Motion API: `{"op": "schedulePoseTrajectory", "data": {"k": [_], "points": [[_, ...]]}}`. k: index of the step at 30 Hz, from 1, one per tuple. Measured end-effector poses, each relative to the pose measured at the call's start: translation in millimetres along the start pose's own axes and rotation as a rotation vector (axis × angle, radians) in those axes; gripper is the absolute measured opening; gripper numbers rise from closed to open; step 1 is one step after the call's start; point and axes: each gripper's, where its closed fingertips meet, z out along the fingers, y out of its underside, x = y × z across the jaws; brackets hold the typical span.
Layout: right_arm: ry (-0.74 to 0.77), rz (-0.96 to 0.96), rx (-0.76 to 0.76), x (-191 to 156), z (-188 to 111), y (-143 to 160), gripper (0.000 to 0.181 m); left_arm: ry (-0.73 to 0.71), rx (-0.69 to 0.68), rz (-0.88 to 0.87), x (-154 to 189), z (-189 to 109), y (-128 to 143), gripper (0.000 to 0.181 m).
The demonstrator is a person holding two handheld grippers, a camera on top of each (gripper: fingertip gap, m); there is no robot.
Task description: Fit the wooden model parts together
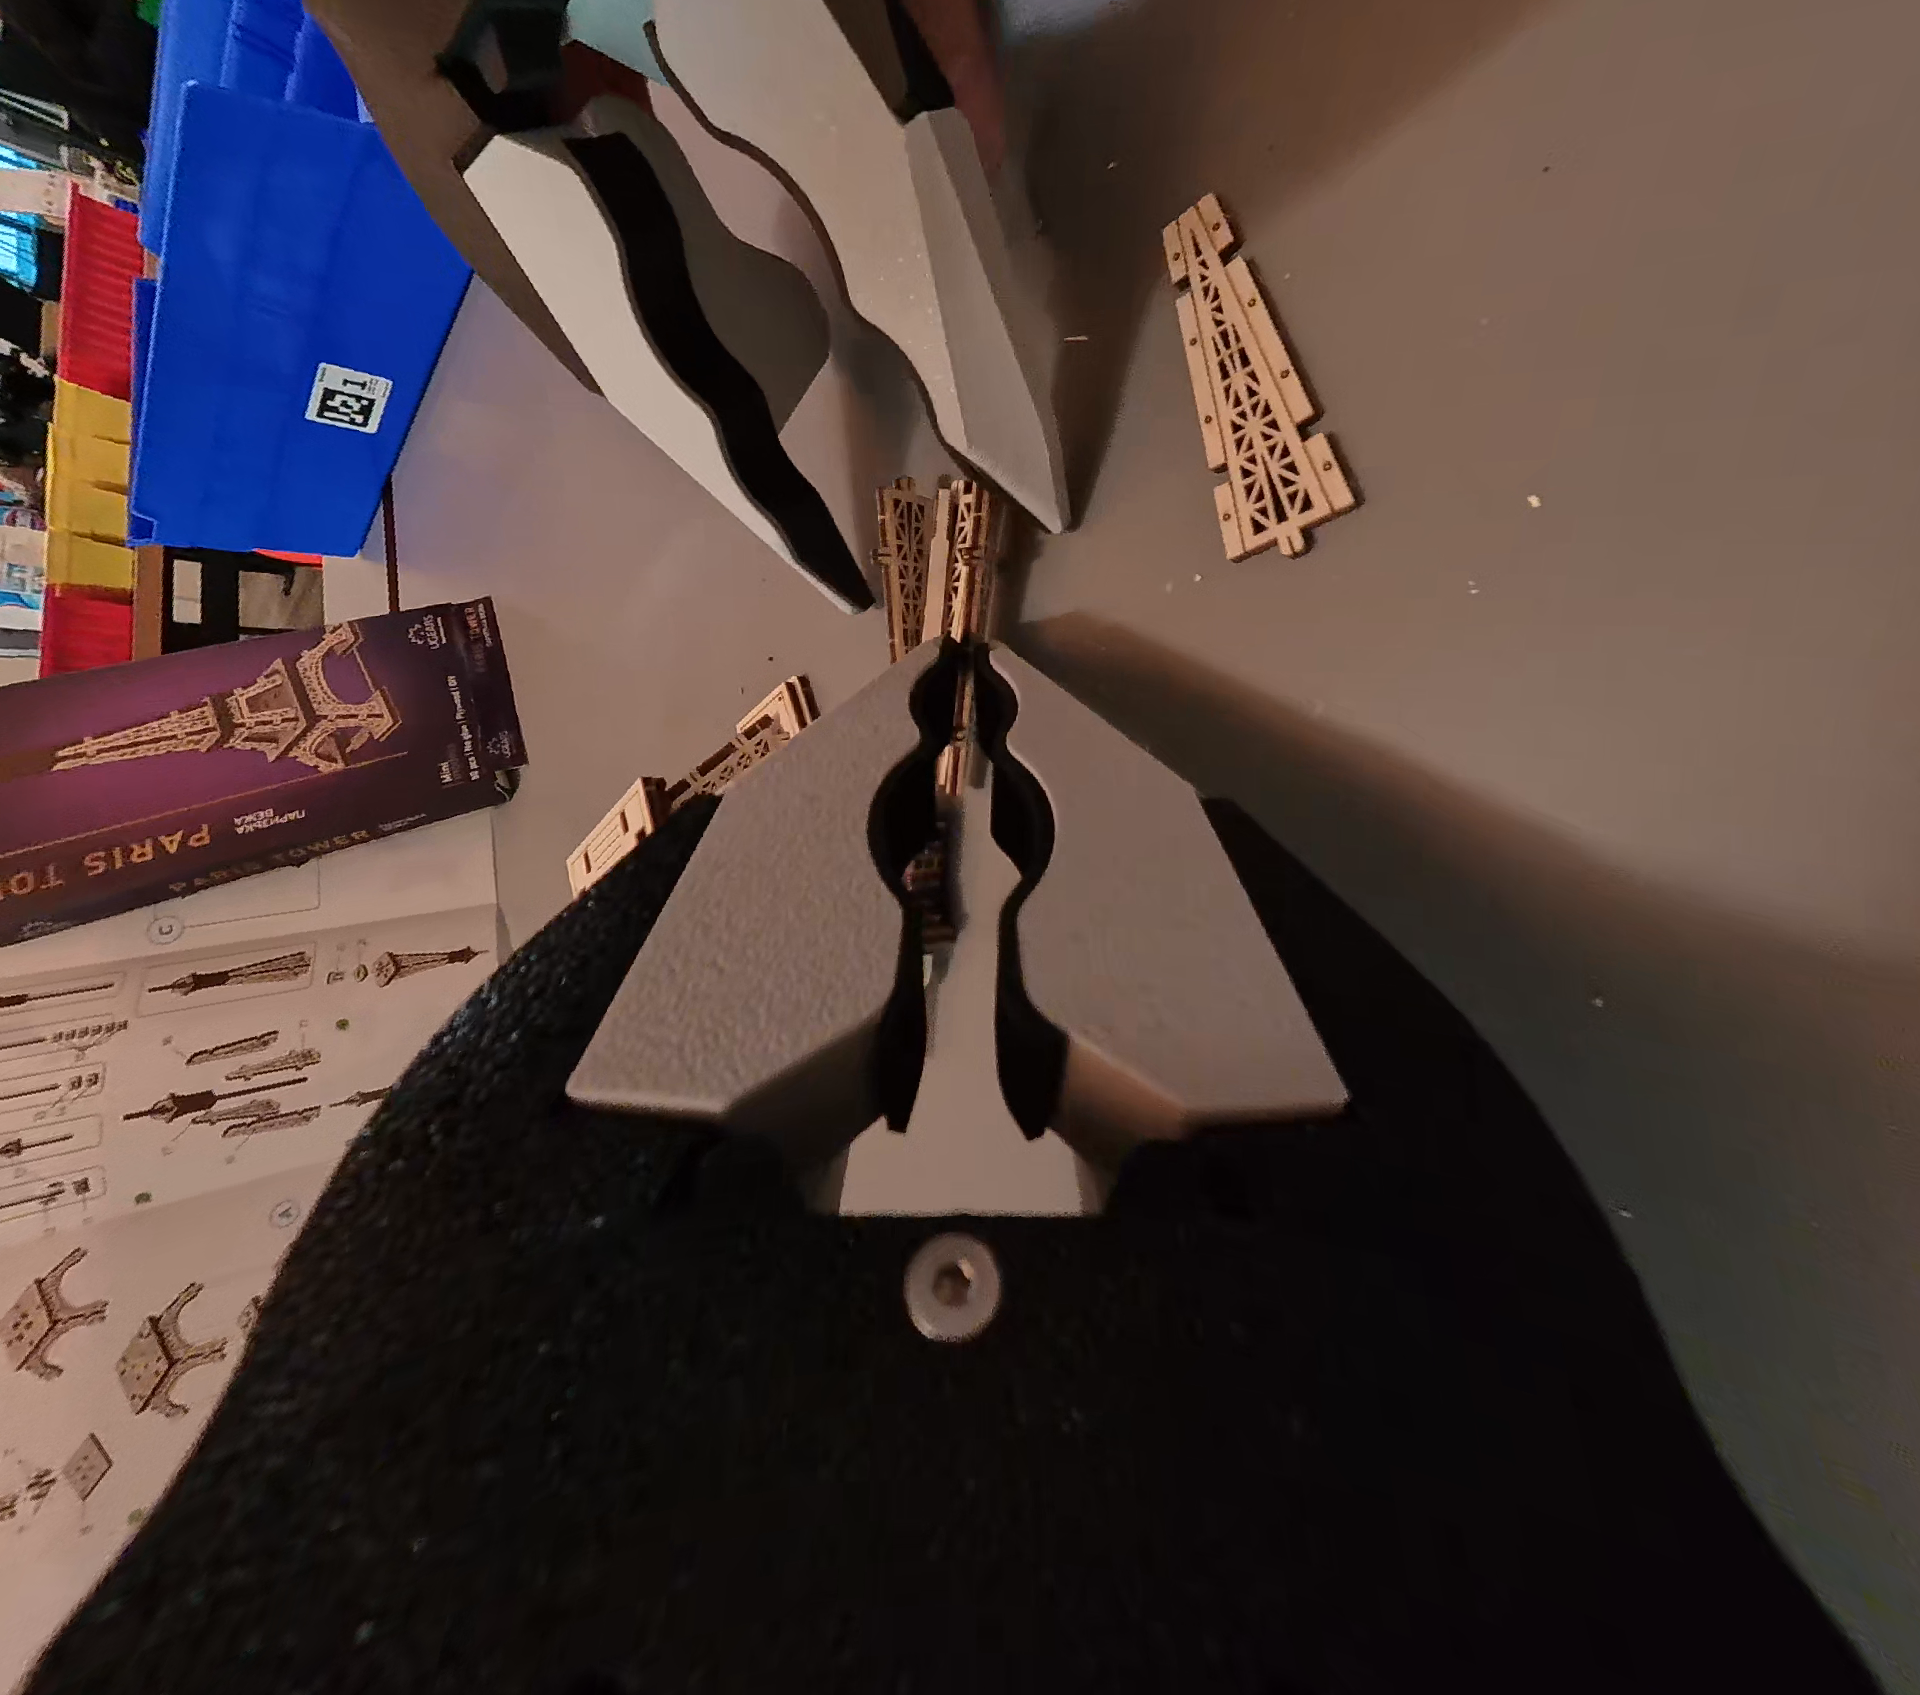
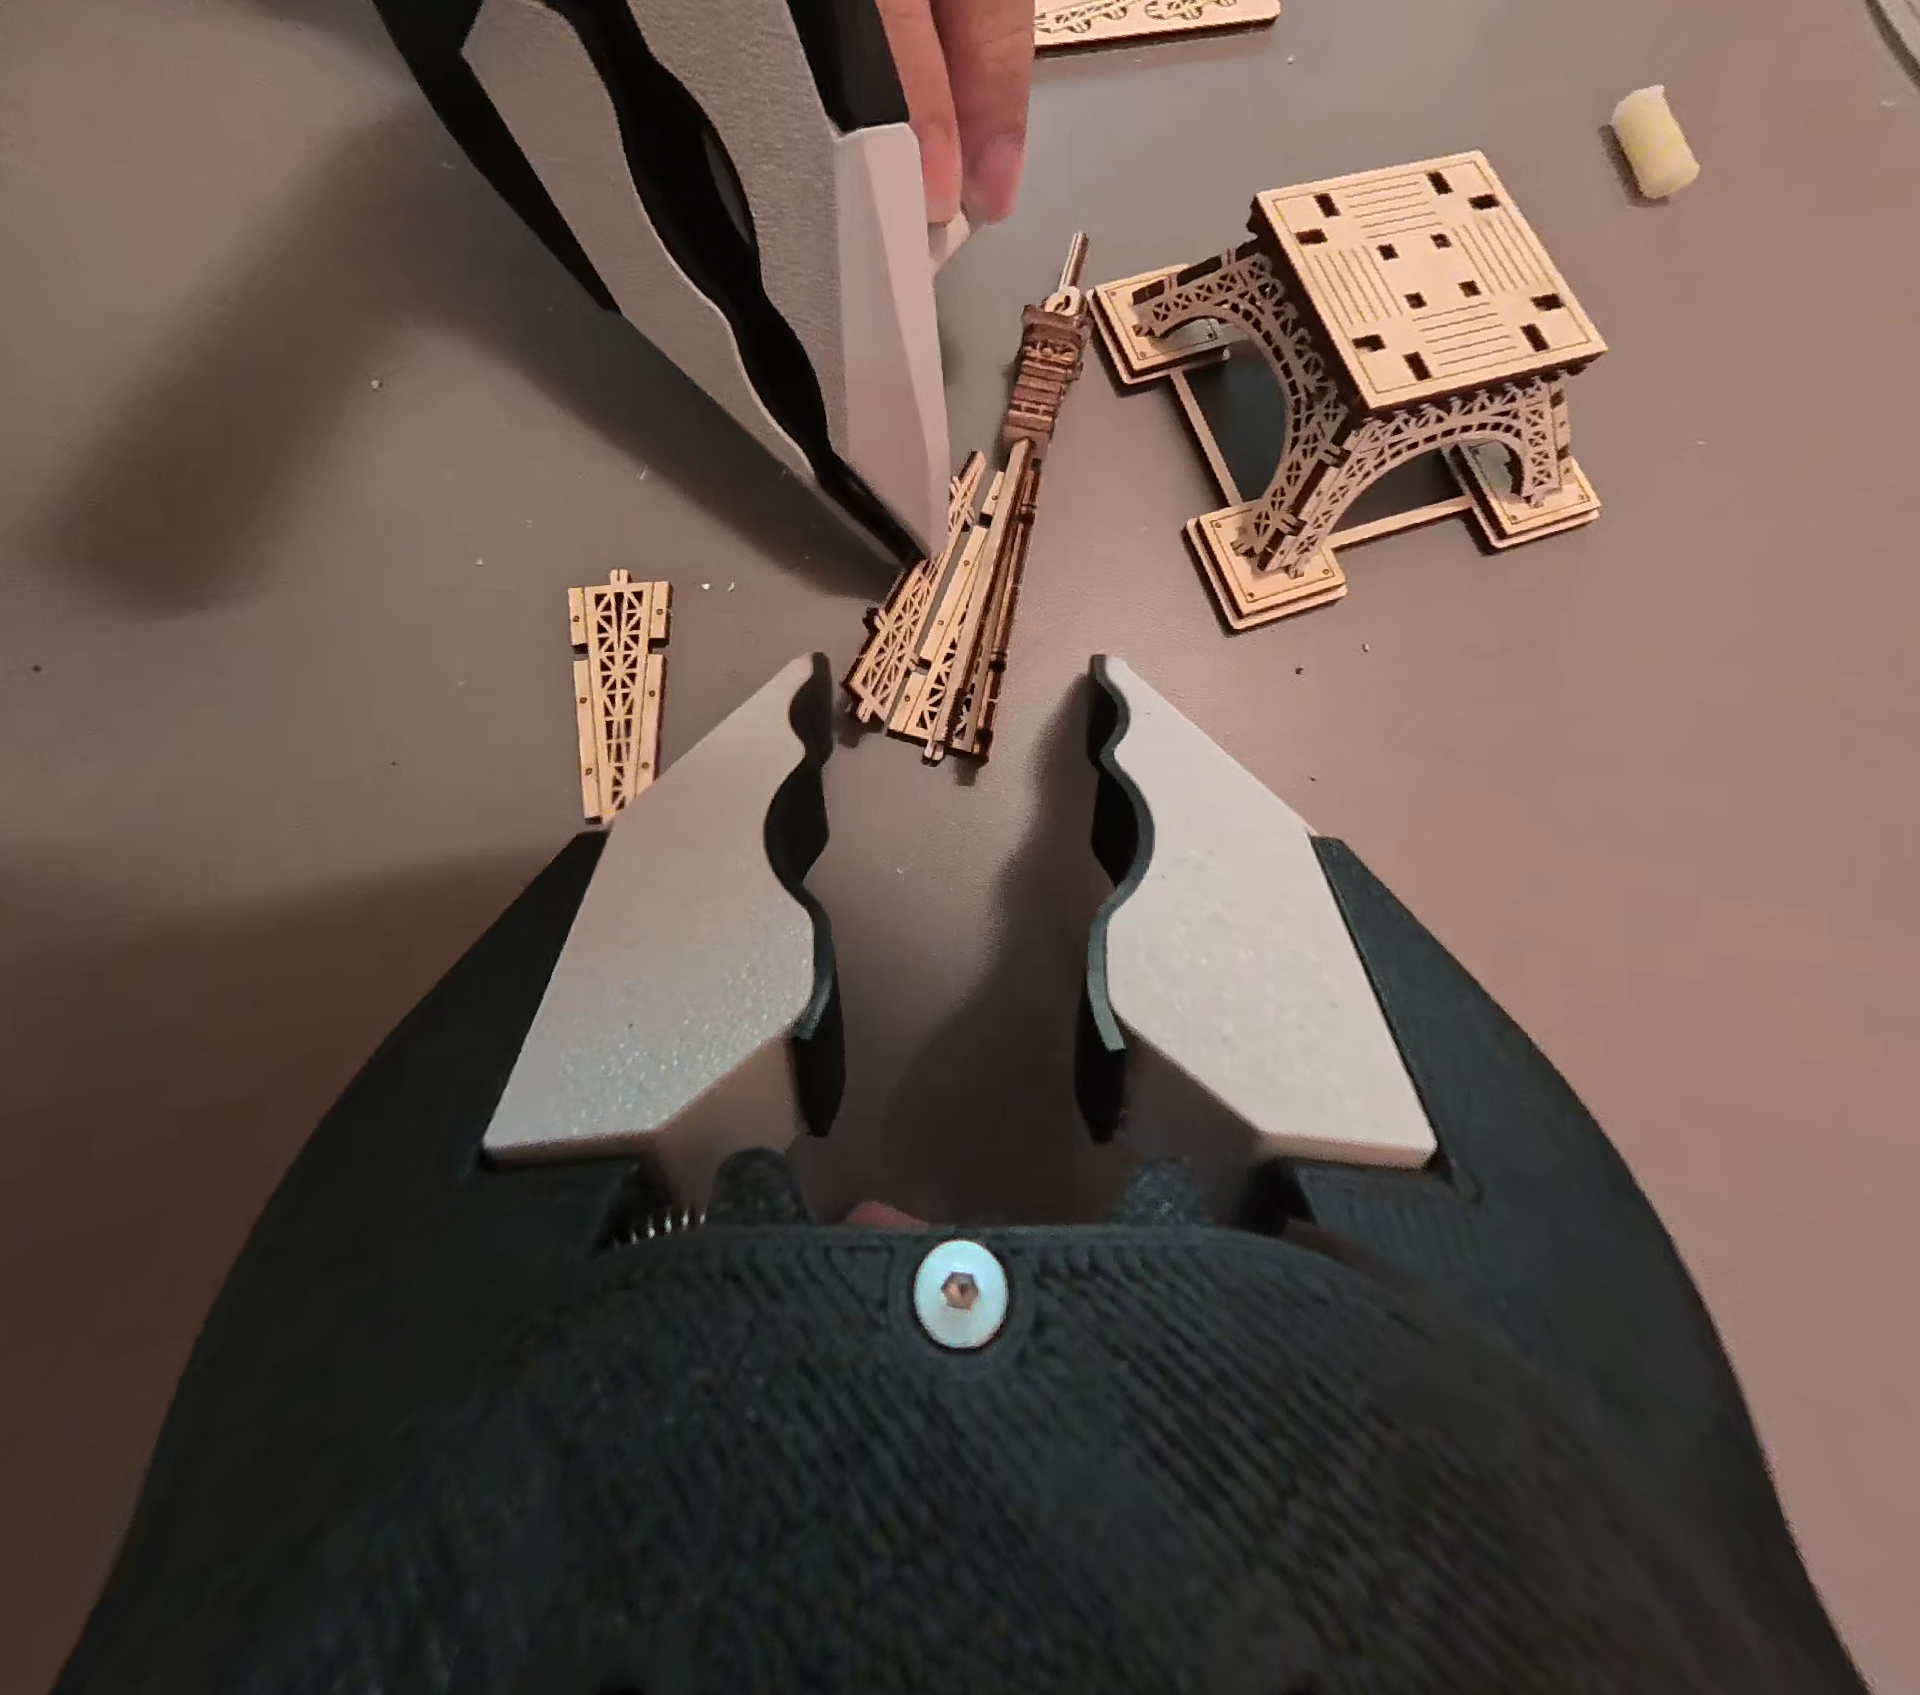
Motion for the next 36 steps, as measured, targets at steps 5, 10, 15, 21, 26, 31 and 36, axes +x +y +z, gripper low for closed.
{"op": "schedulePoseTrajectory", "data": {"k": [5,10,15,21,26,31,36], "points": [[-0.028,-0.019,0.002,-5.5,0.2,-0.3,0.03,-0.009,-0.019,-0.003,-0.9,-0.6,1.4,0.001],[-0.021,-0.022,0.002,-5.0,0.1,-0.5,0.029,-0.011,-0.034,-0.017,-0.9,-1.7,2.3,0.001],[-0.023,-0.015,0.002,-4.7,-0.1,-0.4,0.027,-0.02,-0.037,-0.023,-1.3,-2.2,3.4,0.001],[-0.022,-0.013,0.001,-4.3,0.1,-0.4,0.029,-0.039,-0.028,-0.022,-1.9,-2.7,5.1,0.001],[-0.022,-0.004,0.0,-3.5,0.3,-0.3,0.031,-0.039,-0.018,-0.028,-1.9,-1.5,5.0,0.001],[-0.021,0.005,-0.001,-2.6,0.2,-0.1,0.027,-0.036,-0.023,-0.028,-2.6,-0.3,5.6,0.001],[-0.011,0.006,0.0,-1.4,-0.3,-0.2,0.024,-0.045,-0.04,-0.011,-3.3,1.4,6.8,0.002]]}}
